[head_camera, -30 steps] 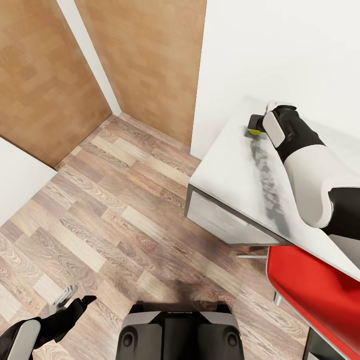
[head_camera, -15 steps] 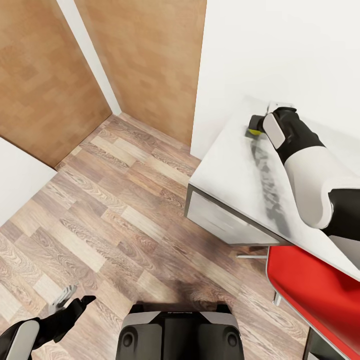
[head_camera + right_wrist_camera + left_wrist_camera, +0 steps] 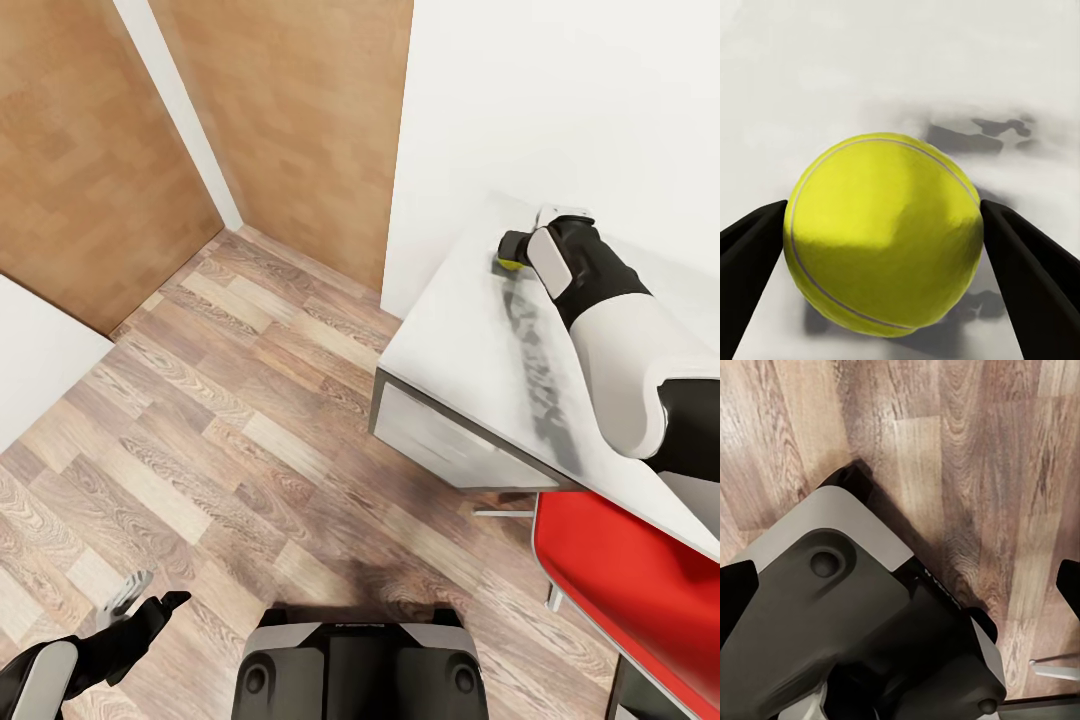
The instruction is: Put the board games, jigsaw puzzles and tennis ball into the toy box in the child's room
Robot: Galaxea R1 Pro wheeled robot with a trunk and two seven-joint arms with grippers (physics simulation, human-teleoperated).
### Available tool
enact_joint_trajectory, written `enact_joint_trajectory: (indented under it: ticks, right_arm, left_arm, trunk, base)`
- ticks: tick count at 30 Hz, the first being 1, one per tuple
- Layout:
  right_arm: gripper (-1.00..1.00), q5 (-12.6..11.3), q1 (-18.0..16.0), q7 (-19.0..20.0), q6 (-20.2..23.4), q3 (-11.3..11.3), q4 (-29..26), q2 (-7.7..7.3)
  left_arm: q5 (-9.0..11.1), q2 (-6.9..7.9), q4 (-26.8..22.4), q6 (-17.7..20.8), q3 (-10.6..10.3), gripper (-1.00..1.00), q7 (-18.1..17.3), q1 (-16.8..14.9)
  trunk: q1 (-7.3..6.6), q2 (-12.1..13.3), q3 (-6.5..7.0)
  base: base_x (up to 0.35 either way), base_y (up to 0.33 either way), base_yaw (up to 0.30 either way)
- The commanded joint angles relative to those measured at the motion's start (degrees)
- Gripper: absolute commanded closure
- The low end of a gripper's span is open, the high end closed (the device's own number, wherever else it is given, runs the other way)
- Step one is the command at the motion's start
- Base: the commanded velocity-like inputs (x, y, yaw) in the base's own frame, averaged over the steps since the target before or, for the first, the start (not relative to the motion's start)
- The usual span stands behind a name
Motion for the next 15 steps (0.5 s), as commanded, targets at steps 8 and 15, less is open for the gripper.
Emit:
enact_joint_trajectory:
  ticks: [8,15]
  right_arm:
    - [1.00,-0.5,0.0,-0.4,0.3,0.1,0.0,-0.12]
    - [1.00,-0.8,0.0,-0.3,0.6,0.0,0.0,-0.27]
  left_arm:
    - [0.6,0.00,-0.1,0.2,0.1,-1.00,0.5,0.0]
    - [0.7,0.00,-0.1,0.2,0.1,-1.00,0.5,0.0]
  trunk:
    - [0.03,0.0,-0.05]
    - [0.03,0.0,-0.05]
  base:
    - [0.000,0.000,0.000]
    - [0.000,0.000,0.000]
